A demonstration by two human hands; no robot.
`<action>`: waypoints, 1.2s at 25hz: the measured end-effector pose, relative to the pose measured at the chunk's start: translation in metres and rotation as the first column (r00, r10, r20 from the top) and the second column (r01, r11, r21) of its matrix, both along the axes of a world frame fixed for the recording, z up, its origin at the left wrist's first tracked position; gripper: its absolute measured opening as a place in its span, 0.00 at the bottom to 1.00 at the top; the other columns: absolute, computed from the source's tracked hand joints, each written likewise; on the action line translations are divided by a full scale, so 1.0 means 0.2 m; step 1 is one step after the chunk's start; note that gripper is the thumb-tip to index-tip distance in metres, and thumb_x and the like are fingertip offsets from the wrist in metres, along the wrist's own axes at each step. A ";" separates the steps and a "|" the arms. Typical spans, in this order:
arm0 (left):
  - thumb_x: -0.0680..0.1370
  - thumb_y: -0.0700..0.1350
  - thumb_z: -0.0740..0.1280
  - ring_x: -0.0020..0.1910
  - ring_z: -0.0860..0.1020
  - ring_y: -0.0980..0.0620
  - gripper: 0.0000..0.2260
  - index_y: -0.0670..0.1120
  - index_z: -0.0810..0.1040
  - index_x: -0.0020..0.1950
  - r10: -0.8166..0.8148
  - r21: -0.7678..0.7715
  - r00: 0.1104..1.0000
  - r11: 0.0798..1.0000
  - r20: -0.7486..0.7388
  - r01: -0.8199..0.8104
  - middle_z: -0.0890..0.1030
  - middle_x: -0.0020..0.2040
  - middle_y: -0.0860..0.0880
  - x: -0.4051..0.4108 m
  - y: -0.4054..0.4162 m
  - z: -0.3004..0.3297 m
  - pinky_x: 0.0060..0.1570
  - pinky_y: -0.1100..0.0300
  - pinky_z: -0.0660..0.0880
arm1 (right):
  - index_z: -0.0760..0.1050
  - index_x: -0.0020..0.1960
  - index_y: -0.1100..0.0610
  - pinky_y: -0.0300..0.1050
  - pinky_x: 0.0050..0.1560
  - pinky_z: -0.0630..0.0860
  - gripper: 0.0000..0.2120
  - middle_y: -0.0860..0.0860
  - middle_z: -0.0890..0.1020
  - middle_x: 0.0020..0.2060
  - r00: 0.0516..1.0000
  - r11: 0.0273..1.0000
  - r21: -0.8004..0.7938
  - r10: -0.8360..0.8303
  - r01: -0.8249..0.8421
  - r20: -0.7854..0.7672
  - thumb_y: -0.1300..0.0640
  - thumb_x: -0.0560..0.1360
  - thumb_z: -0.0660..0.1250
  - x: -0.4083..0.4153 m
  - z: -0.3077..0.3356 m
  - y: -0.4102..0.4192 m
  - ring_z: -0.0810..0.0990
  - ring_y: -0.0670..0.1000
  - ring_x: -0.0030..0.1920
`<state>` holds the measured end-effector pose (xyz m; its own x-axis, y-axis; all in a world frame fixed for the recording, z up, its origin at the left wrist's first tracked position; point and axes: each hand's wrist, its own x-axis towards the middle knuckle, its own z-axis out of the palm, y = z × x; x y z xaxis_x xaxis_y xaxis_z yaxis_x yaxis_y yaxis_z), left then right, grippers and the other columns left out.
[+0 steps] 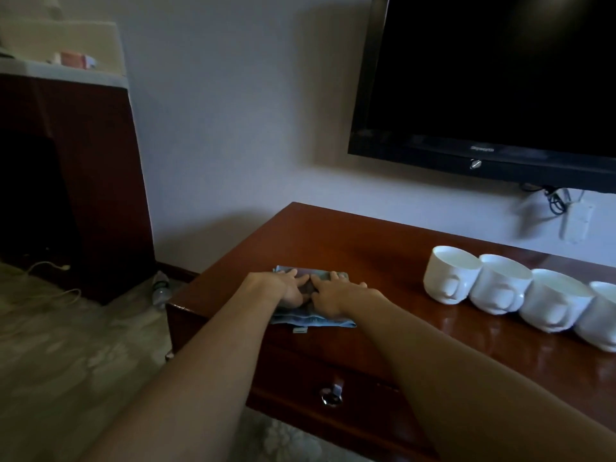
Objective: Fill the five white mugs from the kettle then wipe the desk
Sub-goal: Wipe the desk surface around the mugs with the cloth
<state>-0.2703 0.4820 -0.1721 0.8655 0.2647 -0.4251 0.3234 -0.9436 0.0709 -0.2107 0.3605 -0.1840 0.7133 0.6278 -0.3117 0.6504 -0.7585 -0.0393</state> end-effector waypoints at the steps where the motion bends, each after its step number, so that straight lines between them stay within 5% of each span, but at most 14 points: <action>1: 0.86 0.57 0.54 0.83 0.44 0.42 0.30 0.59 0.41 0.83 -0.008 -0.012 1.000 1.000 0.010 0.008 0.39 0.84 0.52 0.08 0.03 -0.02 0.80 0.40 0.47 | 0.44 0.84 0.45 0.74 0.76 0.43 0.38 0.59 0.47 0.83 1.000 1.000 -0.021 -0.009 0.009 0.009 0.36 0.81 0.57 0.06 0.01 0.03 0.45 0.62 0.82; 6: 0.85 0.60 0.53 0.83 0.44 0.40 0.31 0.58 0.40 0.83 -0.045 0.021 0.999 0.999 0.000 0.045 0.39 0.84 0.50 0.56 0.16 -0.05 0.80 0.38 0.46 | 0.45 0.83 0.43 0.73 0.77 0.49 0.31 0.53 0.53 0.83 0.998 0.984 -0.168 0.057 -0.054 0.015 0.42 0.85 0.54 0.51 0.08 0.18 0.48 0.61 0.82; 8: 0.85 0.61 0.52 0.83 0.45 0.40 0.31 0.58 0.40 0.83 -0.043 0.033 0.999 0.999 0.006 0.042 0.39 0.84 0.50 0.81 0.23 -0.05 0.80 0.38 0.46 | 0.45 0.84 0.44 0.66 0.77 0.58 0.31 0.54 0.55 0.83 0.996 0.981 -0.173 0.085 -0.082 0.007 0.42 0.85 0.53 0.72 0.12 0.23 0.57 0.60 0.80; 11: 0.86 0.57 0.54 0.83 0.46 0.41 0.31 0.53 0.42 0.84 -0.025 0.060 1.000 0.998 0.003 0.024 0.42 0.85 0.49 1.13 0.36 -0.04 0.80 0.42 0.44 | 0.49 0.84 0.48 0.48 0.61 0.73 0.27 0.58 0.62 0.80 0.992 0.985 -0.120 0.118 -0.122 -0.036 0.48 0.87 0.53 1.01 0.16 0.35 0.76 0.53 0.61; 15: 0.85 0.62 0.52 0.83 0.45 0.42 0.31 0.58 0.42 0.83 0.047 0.112 0.999 0.993 -0.015 -0.045 0.42 0.84 0.51 1.44 0.56 -0.02 0.81 0.44 0.44 | 0.47 0.84 0.47 0.58 0.76 0.57 0.28 0.58 0.57 0.82 0.988 0.984 -0.110 0.150 -0.144 0.049 0.44 0.86 0.50 1.44 0.08 0.57 0.59 0.61 0.80; 20: 0.83 0.65 0.55 0.83 0.49 0.39 0.35 0.59 0.40 0.83 0.021 0.088 0.996 0.996 -0.087 -0.013 0.40 0.84 0.52 1.63 0.76 -0.01 0.80 0.40 0.51 | 0.40 0.83 0.41 0.77 0.75 0.48 0.30 0.55 0.41 0.83 0.998 0.991 -0.119 0.050 -0.054 -0.035 0.41 0.86 0.49 1.68 0.05 0.74 0.42 0.59 0.83; 26: 0.79 0.67 0.61 0.82 0.55 0.37 0.43 0.56 0.38 0.84 -0.071 0.109 0.972 0.989 -0.224 0.097 0.42 0.85 0.49 1.83 0.92 0.07 0.77 0.36 0.56 | 0.40 0.83 0.42 0.77 0.74 0.42 0.33 0.53 0.42 0.84 0.998 0.993 -0.118 -0.022 0.015 -0.061 0.39 0.84 0.53 1.76 0.07 0.84 0.41 0.58 0.83; 30: 0.80 0.63 0.64 0.82 0.53 0.38 0.42 0.56 0.40 0.83 -0.104 0.014 0.984 0.994 -0.142 0.107 0.40 0.84 0.48 1.78 0.95 0.05 0.77 0.33 0.54 | 0.40 0.83 0.41 0.77 0.75 0.44 0.34 0.53 0.42 0.84 0.998 0.993 -0.116 -0.034 0.028 -0.050 0.38 0.84 0.54 1.79 0.08 0.88 0.42 0.57 0.83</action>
